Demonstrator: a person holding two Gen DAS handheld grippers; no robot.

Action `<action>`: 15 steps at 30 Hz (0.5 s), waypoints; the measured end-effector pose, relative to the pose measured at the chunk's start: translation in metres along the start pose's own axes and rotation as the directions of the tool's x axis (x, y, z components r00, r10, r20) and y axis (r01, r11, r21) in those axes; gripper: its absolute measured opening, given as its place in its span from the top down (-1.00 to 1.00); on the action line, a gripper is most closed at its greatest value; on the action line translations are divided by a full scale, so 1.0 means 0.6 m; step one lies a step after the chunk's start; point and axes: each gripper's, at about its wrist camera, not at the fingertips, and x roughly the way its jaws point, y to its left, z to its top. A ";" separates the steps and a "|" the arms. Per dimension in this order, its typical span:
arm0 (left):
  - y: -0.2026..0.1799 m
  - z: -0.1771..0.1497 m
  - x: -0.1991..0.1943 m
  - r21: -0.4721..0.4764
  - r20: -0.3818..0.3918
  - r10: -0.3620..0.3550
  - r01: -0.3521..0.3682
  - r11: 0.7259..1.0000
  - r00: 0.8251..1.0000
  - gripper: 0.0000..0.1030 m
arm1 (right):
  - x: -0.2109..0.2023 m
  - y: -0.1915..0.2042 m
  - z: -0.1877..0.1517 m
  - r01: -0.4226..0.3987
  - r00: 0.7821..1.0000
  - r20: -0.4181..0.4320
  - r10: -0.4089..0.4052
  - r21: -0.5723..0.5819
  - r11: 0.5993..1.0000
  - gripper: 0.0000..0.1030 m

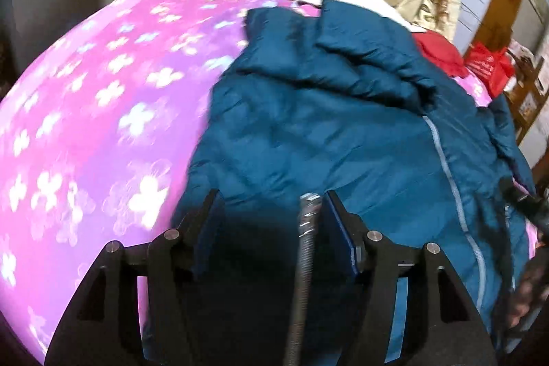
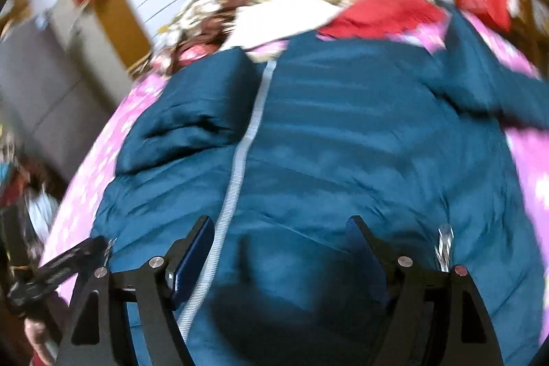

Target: Fold large clothes

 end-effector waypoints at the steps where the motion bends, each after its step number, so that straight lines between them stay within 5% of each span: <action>1: 0.006 -0.003 0.000 -0.005 0.014 0.006 -0.005 1.000 1.000 -0.16 | 0.002 0.021 0.011 0.002 1.000 -0.005 -0.002 -0.044 0.999 -0.50; 4: 0.021 -0.013 0.002 -0.011 0.045 0.036 -0.035 0.999 0.998 -0.16 | 0.028 0.097 0.053 0.043 0.999 -0.004 -0.045 -0.200 0.979 -0.50; 10: 0.068 -0.018 0.004 -0.114 0.069 -0.099 0.107 0.988 0.993 -0.16 | 0.138 0.235 0.130 0.164 0.986 0.049 -0.158 -0.396 0.903 -0.50; 15: 0.072 -0.014 -0.002 -0.146 0.086 -0.139 0.151 0.978 0.987 -0.16 | 0.237 0.303 0.154 0.220 0.972 0.031 -0.235 -0.482 0.848 -0.50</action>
